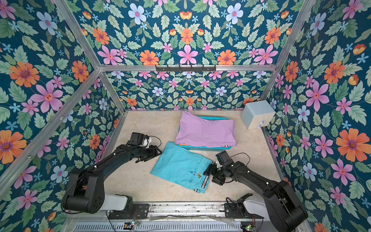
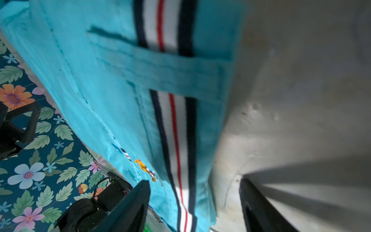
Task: Put the folded long pants in the basket
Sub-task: Move the long pant to the center of the board, then pick up the long pant at the center of the board.
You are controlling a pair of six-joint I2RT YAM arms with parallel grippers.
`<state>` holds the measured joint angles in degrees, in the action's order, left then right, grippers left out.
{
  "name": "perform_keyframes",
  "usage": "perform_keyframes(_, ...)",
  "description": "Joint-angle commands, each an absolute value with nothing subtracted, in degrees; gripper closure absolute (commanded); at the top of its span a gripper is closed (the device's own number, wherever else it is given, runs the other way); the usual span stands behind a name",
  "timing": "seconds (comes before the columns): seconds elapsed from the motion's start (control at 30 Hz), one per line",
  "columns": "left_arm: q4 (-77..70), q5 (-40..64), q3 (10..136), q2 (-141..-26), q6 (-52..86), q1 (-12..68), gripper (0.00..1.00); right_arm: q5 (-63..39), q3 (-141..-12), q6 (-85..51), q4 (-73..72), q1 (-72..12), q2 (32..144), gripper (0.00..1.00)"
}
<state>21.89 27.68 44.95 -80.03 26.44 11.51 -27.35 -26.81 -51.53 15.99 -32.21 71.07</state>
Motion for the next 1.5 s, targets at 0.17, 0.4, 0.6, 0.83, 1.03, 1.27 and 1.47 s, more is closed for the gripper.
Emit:
perform_keyframes(0.17, 26.15, 26.29, 46.14, -80.21, 23.09, 11.43, 0.33, -21.56, -27.98, -51.65, 16.31, -34.62, 76.94, 0.55)
perform_keyframes(0.4, 27.72, 25.93, 45.99, -79.65, 23.02, 11.47, 0.33, -18.16, -34.04, -41.57, 31.26, -29.92, 78.49, 0.96)
perform_keyframes(0.6, 25.63, 25.72, 42.79, -79.38, 26.94, 13.68, 0.33, -10.30, -42.01, -34.54, 46.18, -25.43, 80.98, 0.98)
perform_keyframes(0.83, 11.48, 30.35, 33.04, -77.23, 33.34, 22.09, 0.33, -9.99, -45.00, -31.05, 45.76, -25.35, 83.79, 1.00)
perform_keyframes(1.03, 2.73, 30.19, 29.71, -79.97, 34.63, 23.51, 0.36, -11.65, -42.60, -31.29, 43.34, -25.37, 83.32, 1.00)
perform_keyframes(1.27, -3.19, 31.64, 32.09, -90.44, 34.48, 24.54, 0.63, -12.16, -41.92, -31.03, 42.68, -25.31, 82.62, 1.00)
perform_keyframes(1.47, -0.74, 28.49, 31.22, -88.03, 32.78, 24.56, 0.83, -13.63, -41.67, -30.93, 42.34, -25.32, 82.34, 1.00)
